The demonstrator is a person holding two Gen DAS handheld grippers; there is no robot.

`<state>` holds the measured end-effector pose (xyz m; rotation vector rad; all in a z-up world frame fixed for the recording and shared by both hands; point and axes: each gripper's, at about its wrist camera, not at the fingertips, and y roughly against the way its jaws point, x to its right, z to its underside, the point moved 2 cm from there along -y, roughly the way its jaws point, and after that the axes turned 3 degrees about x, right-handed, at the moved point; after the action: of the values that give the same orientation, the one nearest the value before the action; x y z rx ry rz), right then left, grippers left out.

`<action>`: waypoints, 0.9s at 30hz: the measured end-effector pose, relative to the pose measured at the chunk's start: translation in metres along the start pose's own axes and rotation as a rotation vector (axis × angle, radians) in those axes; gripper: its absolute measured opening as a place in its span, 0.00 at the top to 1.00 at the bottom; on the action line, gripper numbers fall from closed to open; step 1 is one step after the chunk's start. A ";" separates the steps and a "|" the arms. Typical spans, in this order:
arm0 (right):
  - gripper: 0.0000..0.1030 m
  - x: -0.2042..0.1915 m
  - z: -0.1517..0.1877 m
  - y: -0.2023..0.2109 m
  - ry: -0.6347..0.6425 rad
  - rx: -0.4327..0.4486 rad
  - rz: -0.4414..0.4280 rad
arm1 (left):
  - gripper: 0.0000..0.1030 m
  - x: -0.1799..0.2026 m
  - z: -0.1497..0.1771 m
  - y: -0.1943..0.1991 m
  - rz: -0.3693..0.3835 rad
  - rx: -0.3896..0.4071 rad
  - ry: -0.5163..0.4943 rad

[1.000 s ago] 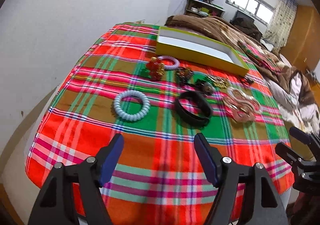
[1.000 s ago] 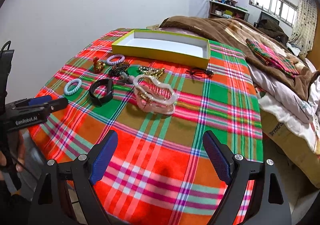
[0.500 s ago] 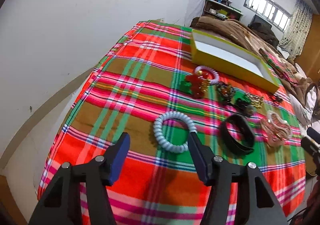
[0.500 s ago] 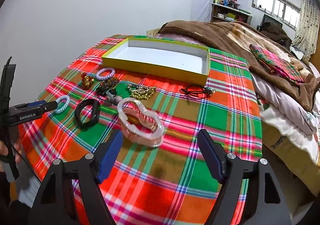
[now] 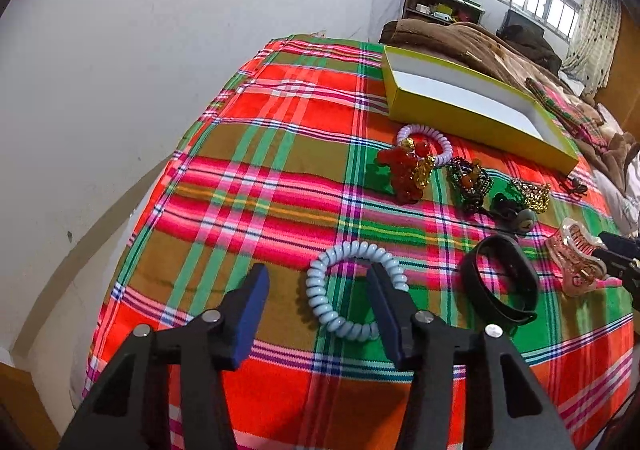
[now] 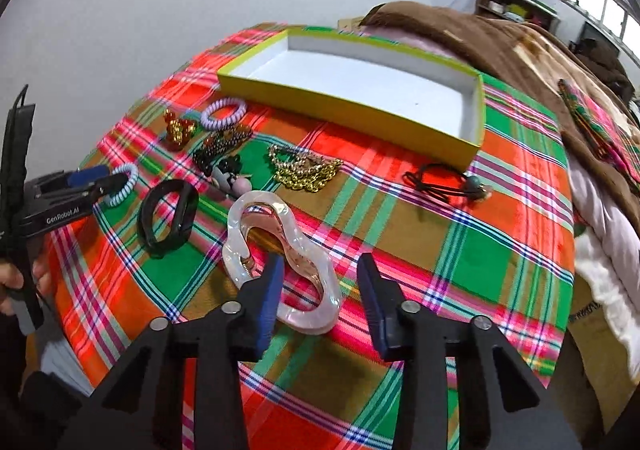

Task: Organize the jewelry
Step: 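Grasp the pale blue coiled hair tie with the left gripper while the right gripper grasps the pearly claw clip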

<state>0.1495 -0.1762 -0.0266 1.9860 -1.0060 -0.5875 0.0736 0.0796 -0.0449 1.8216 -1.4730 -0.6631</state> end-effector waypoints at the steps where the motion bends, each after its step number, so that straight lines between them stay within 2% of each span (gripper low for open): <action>1: 0.73 0.000 0.000 -0.002 0.003 -0.007 -0.007 | 0.56 0.001 -0.001 -0.001 -0.007 0.002 -0.008; 6: 0.86 0.000 0.003 -0.006 0.010 -0.031 -0.009 | 0.80 0.005 -0.004 -0.003 -0.011 0.008 -0.030; 9: 0.88 -0.001 0.004 -0.005 0.002 -0.024 -0.006 | 0.89 0.006 -0.004 -0.003 -0.001 0.007 -0.028; 15: 0.89 -0.003 0.011 0.004 -0.020 -0.001 -0.005 | 0.90 0.006 -0.003 0.001 0.025 0.008 -0.013; 27: 0.89 -0.010 0.014 0.039 -0.062 0.090 0.007 | 0.91 0.015 -0.012 0.038 0.078 0.079 -0.023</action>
<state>0.1171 -0.1883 -0.0015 2.0528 -1.0943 -0.6127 0.0624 0.0629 -0.0076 1.8104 -1.5975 -0.5972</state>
